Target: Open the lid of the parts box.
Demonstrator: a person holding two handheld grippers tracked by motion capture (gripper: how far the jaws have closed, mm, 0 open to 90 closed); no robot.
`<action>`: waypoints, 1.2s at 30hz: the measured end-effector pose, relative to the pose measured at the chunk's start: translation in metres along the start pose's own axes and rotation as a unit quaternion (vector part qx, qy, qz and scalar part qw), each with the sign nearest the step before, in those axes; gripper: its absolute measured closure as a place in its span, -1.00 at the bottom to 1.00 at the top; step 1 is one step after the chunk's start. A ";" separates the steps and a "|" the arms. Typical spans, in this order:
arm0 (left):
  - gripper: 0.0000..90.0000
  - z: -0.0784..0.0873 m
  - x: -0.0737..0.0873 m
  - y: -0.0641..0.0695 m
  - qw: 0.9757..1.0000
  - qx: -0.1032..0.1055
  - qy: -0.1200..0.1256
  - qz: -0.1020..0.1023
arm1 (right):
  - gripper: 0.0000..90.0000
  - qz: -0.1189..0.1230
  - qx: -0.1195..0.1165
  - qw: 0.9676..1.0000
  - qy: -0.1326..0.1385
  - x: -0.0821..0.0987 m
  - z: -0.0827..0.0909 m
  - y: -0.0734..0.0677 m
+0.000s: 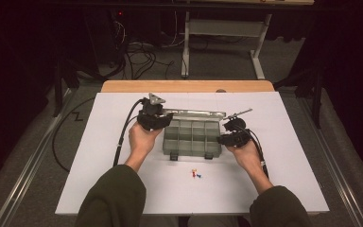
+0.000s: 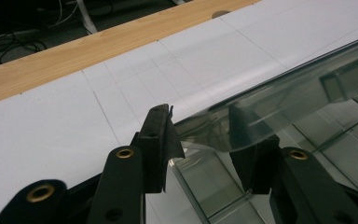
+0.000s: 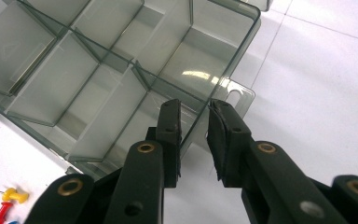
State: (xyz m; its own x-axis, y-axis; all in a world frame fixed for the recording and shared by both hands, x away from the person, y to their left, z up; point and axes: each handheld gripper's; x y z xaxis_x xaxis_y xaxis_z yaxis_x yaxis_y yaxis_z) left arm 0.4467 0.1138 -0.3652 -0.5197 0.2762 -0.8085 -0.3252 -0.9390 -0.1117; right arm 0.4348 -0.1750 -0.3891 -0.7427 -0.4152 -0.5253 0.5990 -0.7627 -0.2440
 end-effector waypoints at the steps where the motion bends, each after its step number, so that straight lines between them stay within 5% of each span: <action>1: 0.33 -0.001 0.000 0.000 1.000 0.000 -0.001 0.000 | 0.70 0.000 0.000 1.000 0.000 0.000 0.000 0.000; 36: 0.53 -0.033 -0.009 -0.010 0.999 -0.008 -0.025 0.026 | 0.70 0.005 0.001 1.000 -0.006 -0.001 0.000 -0.001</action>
State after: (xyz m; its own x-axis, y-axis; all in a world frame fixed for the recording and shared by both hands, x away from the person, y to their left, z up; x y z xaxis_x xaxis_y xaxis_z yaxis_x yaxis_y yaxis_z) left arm 0.4809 0.1140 -0.3761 -0.5740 0.2371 -0.7838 -0.2844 -0.9553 -0.0807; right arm 0.4353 -0.1740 -0.3885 -0.7404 -0.4289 -0.5176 0.6055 -0.7599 -0.2365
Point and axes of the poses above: each handheld gripper's, and its own axes: z roughly backward along the jaws, x roughly out of its underside, y roughly to its right, and after that the axes turned 13 degrees about -x, right-handed
